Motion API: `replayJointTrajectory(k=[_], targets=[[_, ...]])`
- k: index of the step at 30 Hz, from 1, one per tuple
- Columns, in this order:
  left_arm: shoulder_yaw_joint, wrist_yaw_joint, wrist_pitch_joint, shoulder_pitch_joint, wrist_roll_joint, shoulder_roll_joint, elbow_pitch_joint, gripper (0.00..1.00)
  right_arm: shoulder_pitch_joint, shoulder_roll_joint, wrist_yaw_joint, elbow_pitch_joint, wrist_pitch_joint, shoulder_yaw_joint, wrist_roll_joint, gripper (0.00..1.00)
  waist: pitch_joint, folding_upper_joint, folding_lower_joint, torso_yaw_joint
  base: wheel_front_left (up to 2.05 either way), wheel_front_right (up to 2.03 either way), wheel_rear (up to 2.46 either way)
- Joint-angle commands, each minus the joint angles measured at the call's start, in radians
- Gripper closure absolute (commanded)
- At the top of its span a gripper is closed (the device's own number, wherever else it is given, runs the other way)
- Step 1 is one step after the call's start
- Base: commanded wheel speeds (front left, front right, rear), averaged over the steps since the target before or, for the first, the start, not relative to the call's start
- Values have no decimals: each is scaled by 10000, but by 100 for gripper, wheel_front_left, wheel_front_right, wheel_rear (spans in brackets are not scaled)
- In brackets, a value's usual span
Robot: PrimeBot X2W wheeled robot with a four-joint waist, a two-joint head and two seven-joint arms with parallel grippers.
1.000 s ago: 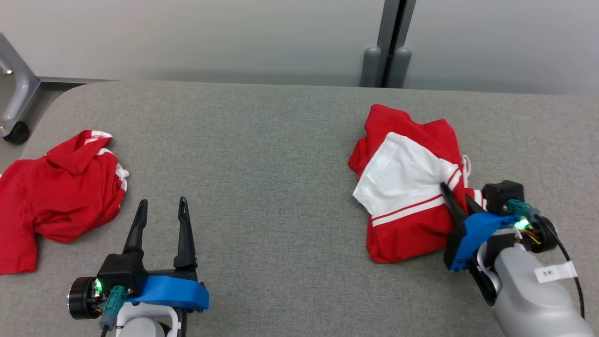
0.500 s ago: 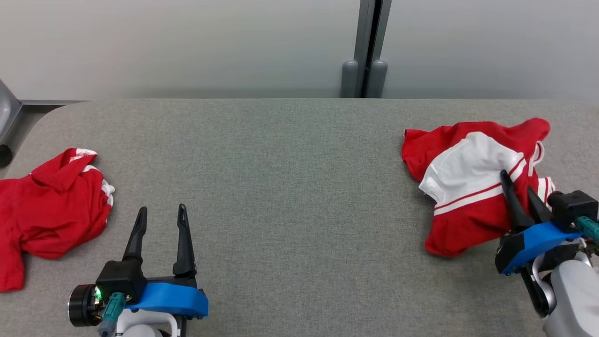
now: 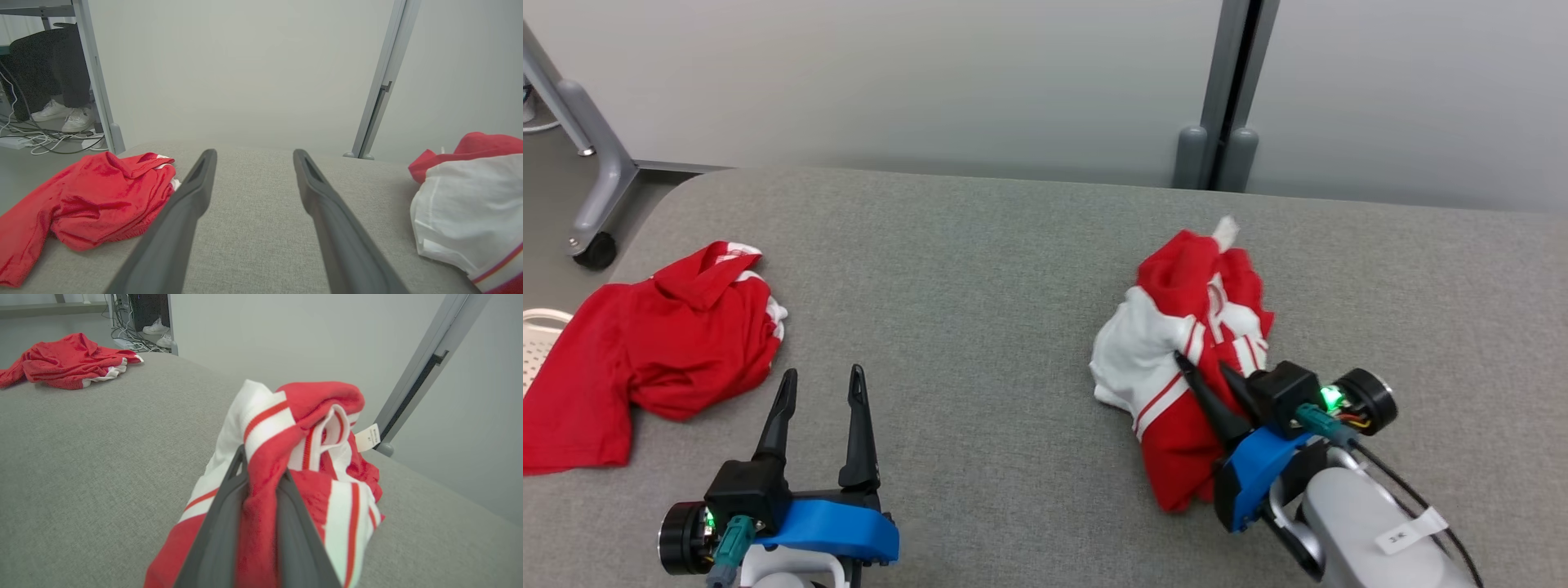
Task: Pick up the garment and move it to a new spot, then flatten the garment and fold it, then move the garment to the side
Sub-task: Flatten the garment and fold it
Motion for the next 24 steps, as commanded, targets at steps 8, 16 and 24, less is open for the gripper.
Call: replayJointTrajectory(k=[8,16,24], targets=[[-178,73,-30,75,-146,-6,44,0,-676,839,1,1016,-38,2513,527,100,65,-1,0,672,0,0,0],[-258,138,-30,145,-220,-6,91,0,-429,1227,1,911,-39,3948,1171,0,1,-1,0,862,0,0,0],[-83,158,-30,340,-131,-4,52,0,181,887,1,-687,-36,2923,1096,0,-201,-1,0,385,0,0,0]])
